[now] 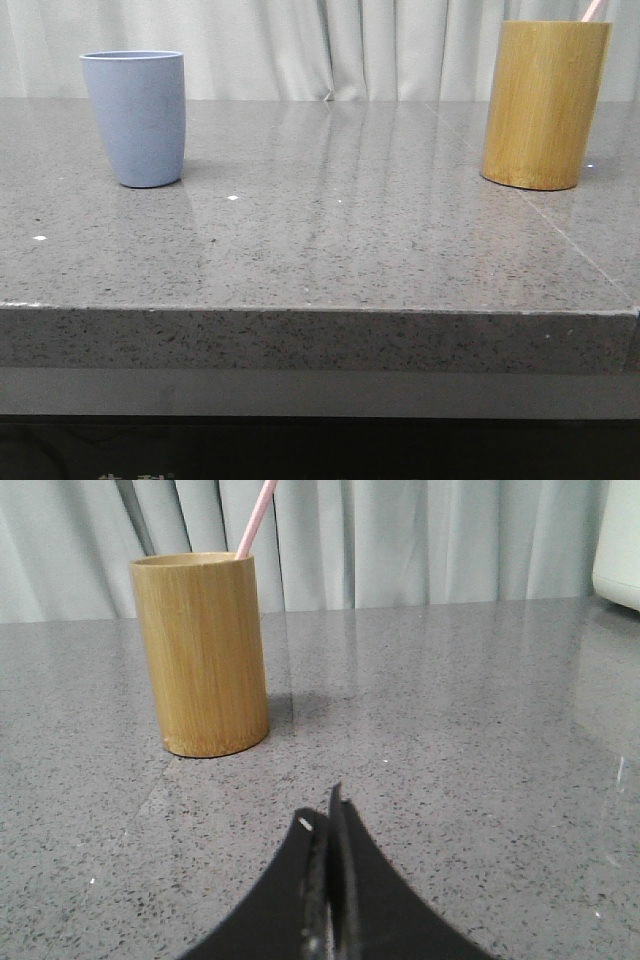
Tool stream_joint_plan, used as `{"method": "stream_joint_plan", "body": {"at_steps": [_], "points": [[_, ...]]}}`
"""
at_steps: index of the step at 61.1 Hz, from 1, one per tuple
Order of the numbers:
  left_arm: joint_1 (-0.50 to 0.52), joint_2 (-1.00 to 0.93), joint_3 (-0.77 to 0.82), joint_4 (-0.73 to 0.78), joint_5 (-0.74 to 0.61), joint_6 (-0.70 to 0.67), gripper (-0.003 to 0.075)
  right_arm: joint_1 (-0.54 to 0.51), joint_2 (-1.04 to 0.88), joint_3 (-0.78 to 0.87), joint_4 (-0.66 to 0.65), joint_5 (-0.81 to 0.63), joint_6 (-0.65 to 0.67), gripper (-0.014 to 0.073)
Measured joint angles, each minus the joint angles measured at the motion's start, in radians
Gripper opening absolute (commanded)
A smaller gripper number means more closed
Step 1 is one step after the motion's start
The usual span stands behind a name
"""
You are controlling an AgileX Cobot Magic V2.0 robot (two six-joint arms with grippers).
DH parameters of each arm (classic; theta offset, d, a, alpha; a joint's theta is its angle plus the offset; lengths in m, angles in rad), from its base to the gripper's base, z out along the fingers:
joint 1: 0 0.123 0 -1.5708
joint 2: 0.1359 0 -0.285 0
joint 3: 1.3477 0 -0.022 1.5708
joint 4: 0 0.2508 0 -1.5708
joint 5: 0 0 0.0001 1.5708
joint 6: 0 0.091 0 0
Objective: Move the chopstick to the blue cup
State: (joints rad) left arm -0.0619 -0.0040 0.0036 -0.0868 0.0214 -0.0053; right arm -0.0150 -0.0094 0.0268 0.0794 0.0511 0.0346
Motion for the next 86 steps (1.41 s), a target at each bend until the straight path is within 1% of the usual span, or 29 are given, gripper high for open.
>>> {"method": "stream_joint_plan", "body": {"at_steps": [16, 27, 33, 43, 52, 58, 66, 73, 78, 86], "points": [[0.0, 0.0, 0.0, 0.0, -0.002, 0.0, -0.0019, 0.0, 0.0, 0.0, 0.0, 0.0, 0.0, -0.0067], [0.0, 0.0, -0.002, 0.0, -0.066, 0.0, -0.0019, 0.0, 0.0, 0.0, 0.0, -0.009, 0.0, -0.0067], [0.0, 0.0, -0.026, 0.0, -0.06, 0.0, -0.0019, 0.0, 0.0, -0.023, 0.0, 0.038, 0.0, -0.0067], [0.0, 0.0, -0.191, 0.0, 0.04, 0.0, -0.0019, 0.0, 0.0, -0.16, -0.004, 0.125, 0.0, -0.0067], [0.0, 0.012, -0.401, 0.004, 0.164, 0.0, -0.0019, 0.0, 0.0, -0.338, -0.041, 0.197, 0.0, -0.0067], [0.0, 0.077, -0.532, 0.004, 0.265, 0.0, -0.0019, 0.0, 0.043, -0.458, -0.045, 0.245, 0.0, -0.0067], [0.0, 0.206, -0.667, 0.005, 0.393, 0.0, -0.0019, 0.0, 0.156, -0.603, -0.047, 0.325, 0.0, -0.0067], [0.0, 0.334, -0.745, 0.006, 0.486, 0.005, -0.0019, 0.0, 0.276, -0.685, -0.049, 0.395, 0.0, -0.0067], [0.0, 0.42, -0.76, 0.007, 0.514, 0.005, -0.0019, 0.0, 0.36, -0.718, -0.049, 0.445, 0.0, -0.0067], [0.0, 0.534, -0.759, 0.007, 0.543, 0.005, -0.0019, 0.0, 0.475, -0.722, -0.049, 0.502, 0.0, -0.0067]]}}
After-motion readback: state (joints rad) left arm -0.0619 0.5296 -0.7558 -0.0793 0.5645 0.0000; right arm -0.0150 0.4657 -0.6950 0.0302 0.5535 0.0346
